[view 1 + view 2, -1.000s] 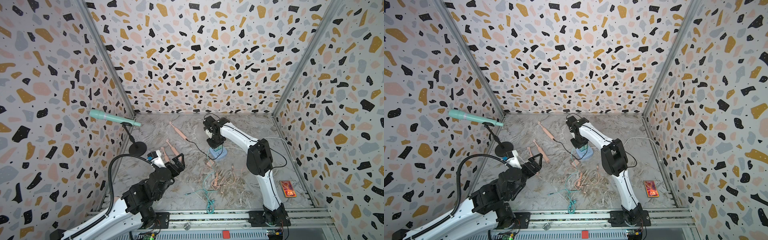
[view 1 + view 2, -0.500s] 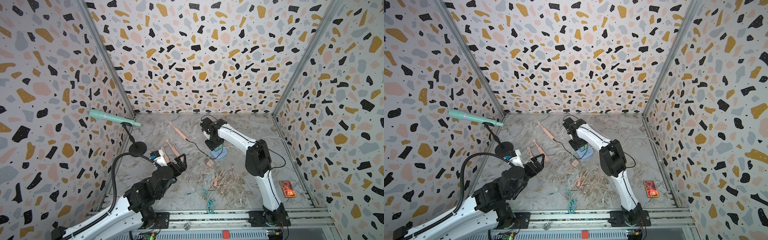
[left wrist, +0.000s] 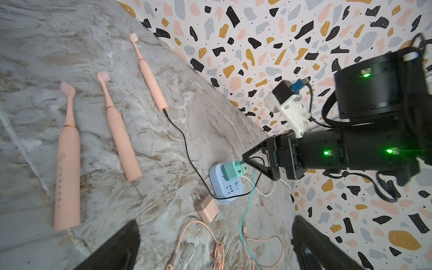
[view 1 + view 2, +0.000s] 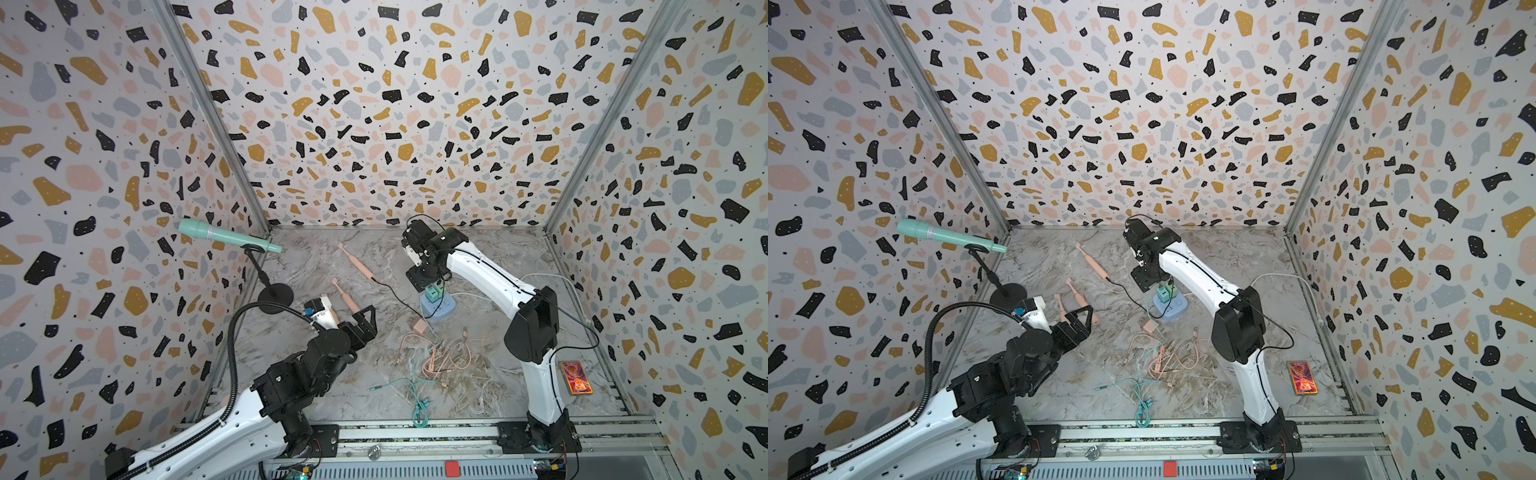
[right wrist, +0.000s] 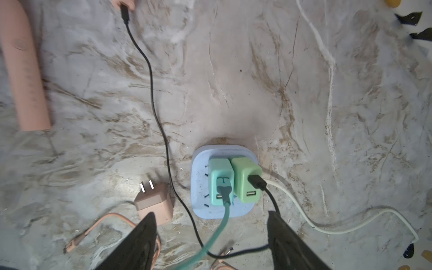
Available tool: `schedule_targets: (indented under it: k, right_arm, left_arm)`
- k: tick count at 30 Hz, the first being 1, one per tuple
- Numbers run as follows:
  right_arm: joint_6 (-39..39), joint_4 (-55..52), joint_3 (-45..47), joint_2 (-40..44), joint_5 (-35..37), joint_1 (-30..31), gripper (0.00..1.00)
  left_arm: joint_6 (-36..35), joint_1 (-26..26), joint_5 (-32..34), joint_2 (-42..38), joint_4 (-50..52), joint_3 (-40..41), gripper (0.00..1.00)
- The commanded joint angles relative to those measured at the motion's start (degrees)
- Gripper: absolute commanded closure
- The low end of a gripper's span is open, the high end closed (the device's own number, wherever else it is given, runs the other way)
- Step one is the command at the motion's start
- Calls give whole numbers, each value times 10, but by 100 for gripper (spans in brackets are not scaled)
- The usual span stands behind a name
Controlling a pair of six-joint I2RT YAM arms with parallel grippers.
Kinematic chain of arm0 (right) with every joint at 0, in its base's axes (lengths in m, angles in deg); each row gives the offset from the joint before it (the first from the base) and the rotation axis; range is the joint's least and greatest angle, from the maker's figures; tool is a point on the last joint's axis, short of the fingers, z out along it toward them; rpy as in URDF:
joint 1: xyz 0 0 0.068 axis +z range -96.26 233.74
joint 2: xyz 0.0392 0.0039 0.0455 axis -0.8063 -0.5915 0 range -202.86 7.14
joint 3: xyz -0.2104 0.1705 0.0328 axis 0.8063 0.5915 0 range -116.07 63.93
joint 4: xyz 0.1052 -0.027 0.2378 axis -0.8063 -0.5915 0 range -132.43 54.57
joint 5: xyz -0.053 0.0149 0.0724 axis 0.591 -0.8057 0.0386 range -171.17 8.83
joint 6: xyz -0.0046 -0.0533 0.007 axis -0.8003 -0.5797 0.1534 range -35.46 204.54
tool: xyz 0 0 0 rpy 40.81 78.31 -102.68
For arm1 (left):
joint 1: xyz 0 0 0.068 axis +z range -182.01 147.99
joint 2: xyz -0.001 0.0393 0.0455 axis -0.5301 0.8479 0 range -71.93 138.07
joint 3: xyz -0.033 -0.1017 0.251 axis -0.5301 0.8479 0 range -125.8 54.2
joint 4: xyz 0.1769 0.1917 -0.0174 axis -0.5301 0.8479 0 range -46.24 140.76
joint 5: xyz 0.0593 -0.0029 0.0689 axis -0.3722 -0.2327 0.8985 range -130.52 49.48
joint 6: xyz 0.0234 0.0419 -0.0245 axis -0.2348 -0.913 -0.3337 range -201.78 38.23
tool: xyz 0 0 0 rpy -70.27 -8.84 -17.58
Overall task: Charge the electric toothbrush
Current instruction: Insert the plug into the socket.
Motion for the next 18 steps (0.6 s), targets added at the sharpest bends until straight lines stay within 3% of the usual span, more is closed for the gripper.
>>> schedule_targets:
  k: [1,7,12,18]
  right_arm:
    - [21,6,-14,60,-9,11,28]
    - [48,49,44,157,2,54,35]
    - [4,140,234,233,-43,186,35]
    - [-3,268,401,265,-122,201,38]
  left_arm:
    - [-20,4,14,-3,1,-23,1]
    - [-28,9,37,-19,26,-25,0]
    - [-24,13,67,-53,60,-19,0]
    - [-18,21,89,-88,71,-9,1]
